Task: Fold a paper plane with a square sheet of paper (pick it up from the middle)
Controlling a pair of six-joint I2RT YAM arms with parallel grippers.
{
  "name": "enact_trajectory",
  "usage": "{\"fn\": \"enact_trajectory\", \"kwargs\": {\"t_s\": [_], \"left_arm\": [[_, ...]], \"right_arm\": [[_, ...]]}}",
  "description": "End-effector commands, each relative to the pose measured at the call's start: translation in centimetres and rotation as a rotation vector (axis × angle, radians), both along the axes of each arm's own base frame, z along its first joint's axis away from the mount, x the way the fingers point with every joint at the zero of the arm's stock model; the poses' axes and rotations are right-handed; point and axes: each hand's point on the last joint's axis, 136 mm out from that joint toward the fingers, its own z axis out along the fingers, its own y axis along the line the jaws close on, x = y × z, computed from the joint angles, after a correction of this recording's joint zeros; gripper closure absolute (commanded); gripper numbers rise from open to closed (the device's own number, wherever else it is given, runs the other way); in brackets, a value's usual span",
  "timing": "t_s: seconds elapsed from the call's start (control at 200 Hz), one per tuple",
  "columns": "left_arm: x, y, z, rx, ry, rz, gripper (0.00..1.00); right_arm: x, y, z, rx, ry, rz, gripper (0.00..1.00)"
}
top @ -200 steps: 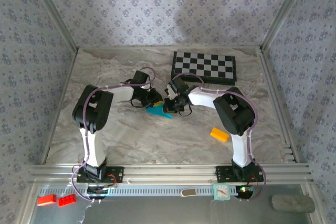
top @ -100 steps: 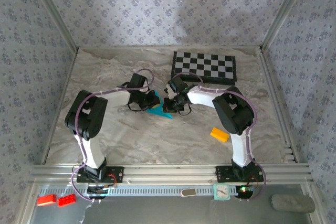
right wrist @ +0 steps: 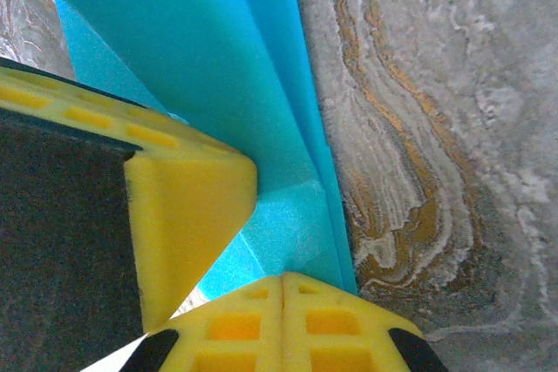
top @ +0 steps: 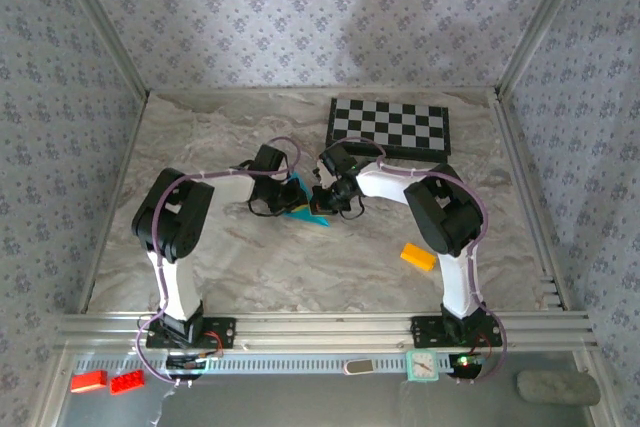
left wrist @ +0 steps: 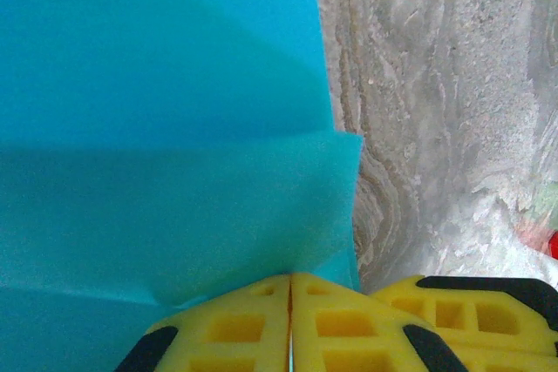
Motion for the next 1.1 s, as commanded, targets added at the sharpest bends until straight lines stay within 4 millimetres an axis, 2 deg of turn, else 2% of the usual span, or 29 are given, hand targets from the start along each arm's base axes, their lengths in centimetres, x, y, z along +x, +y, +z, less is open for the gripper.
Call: {"fn": "enact_trajectory", "kwargs": {"t_s": [0.0, 0.31, 0.49, 0.64, 0.65, 0.675, 0.94, 1.094], "left_arm": [[0.5, 1.3, -1.6, 0.065, 0.012, 0.008, 0.91], [1.8, 4.4, -2.0, 0.108, 0.008, 0.04, 0.92], [3.4, 6.6, -1.8, 0.129, -0.007, 0.063, 0.91], [4.9, 7.8, -1.3, 0.12, -0.029, 0.09, 0.91], [5.0, 7.9, -1.2, 0.12, -0.031, 0.091, 0.91], [5.2, 8.2, -1.2, 0.125, -0.033, 0.094, 0.91], [6.5, 11.3, -1.4, 0.178, -0.034, 0.149, 0.91], [7.6, 12.2, -0.9, 0.209, -0.052, 0.149, 0.92]], "right_arm": [[-2.8, -4.0, -4.9, -0.192, 0.152, -0.036, 1.0], [-3.9, -6.3, -6.4, -0.253, 0.203, -0.069, 1.0], [-4.5, -7.0, -6.9, -0.274, 0.217, -0.068, 1.0], [-4.1, -7.1, -6.7, -0.271, 0.208, -0.082, 1.0], [-4.9, -7.7, -7.2, -0.288, 0.226, -0.082, 1.0], [-5.1, -7.9, -7.4, -0.294, 0.233, -0.085, 1.0], [-5.0, -8.0, -7.4, -0.3, 0.23, -0.094, 1.0], [-4.9, -7.9, -7.3, -0.298, 0.228, -0.095, 1.0]]}}
